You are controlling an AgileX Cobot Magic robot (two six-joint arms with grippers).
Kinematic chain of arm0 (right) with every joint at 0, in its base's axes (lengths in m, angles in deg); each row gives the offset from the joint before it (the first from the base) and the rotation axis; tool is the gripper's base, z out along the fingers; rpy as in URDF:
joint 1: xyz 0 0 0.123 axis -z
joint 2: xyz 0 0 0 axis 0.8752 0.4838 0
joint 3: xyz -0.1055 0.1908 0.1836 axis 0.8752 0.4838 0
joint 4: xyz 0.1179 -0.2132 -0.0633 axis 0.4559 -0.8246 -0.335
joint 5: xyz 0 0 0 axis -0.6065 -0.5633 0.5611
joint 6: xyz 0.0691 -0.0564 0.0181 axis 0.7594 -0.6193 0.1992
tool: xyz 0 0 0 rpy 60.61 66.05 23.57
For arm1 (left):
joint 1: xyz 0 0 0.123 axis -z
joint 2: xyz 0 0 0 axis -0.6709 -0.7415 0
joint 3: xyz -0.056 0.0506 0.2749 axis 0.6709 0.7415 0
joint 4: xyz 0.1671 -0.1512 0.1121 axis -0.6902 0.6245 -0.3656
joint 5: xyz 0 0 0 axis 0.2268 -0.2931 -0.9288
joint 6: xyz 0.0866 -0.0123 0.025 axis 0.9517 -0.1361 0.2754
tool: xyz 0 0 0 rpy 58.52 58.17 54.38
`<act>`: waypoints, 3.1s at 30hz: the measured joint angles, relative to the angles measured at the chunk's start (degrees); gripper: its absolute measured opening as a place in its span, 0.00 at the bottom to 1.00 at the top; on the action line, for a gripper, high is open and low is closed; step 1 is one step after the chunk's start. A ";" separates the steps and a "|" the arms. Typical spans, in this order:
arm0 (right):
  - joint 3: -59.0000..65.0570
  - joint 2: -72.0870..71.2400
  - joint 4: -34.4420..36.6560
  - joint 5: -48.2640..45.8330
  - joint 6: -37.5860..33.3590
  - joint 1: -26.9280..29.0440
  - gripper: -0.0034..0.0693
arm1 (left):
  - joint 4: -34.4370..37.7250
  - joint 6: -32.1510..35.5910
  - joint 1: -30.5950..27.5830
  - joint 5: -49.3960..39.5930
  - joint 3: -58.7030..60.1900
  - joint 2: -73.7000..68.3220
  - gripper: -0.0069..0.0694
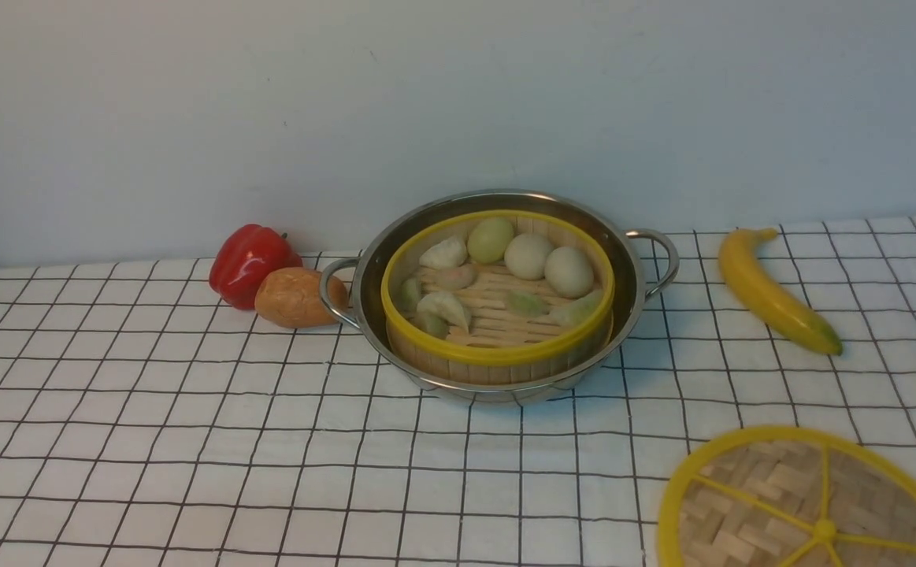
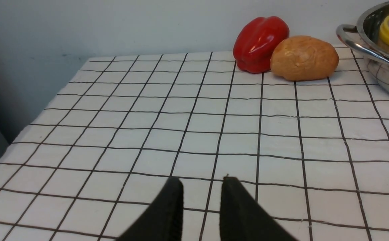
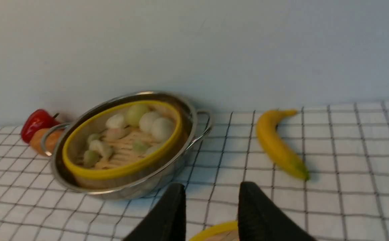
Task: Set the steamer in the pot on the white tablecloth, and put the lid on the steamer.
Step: 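Move the gripper down to the bamboo steamer lid and grasp its center knob, then place the bamboo steamer lid onto the steamer basket in the pot with the right gripper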
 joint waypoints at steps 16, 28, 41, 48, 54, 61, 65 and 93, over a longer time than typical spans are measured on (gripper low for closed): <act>-8.24 26.86 -10.00 -18.73 -18.41 -4.19 0.38 | 0.00 0.00 0.00 0.00 0.00 0.00 0.35; -9.99 49.52 -19.96 -12.72 -12.78 -16.82 0.38 | 0.00 0.00 0.00 0.00 0.00 0.00 0.38; -10.16 58.50 -19.76 -9.06 -11.14 -17.25 0.46 | 0.00 0.00 0.00 0.00 0.00 0.00 0.41; -10.29 61.82 -20.50 -5.20 -10.95 -17.25 0.46 | 0.00 0.00 0.00 0.00 0.00 0.00 0.41; -10.29 64.25 -21.34 -4.28 -10.95 -17.25 0.46 | 0.00 0.00 0.00 0.00 0.00 0.00 0.41; -11.48 67.36 -21.65 -4.36 -10.48 -17.25 0.39 | 0.00 0.00 0.00 0.00 0.00 0.00 0.41; -14.63 67.15 -21.77 -7.15 -10.32 -17.25 0.25 | 0.00 0.00 0.00 0.00 0.00 0.00 0.41; -63.56 81.02 -15.60 -17.76 -27.23 -22.48 0.25 | 0.00 0.00 0.00 0.00 0.00 0.00 0.41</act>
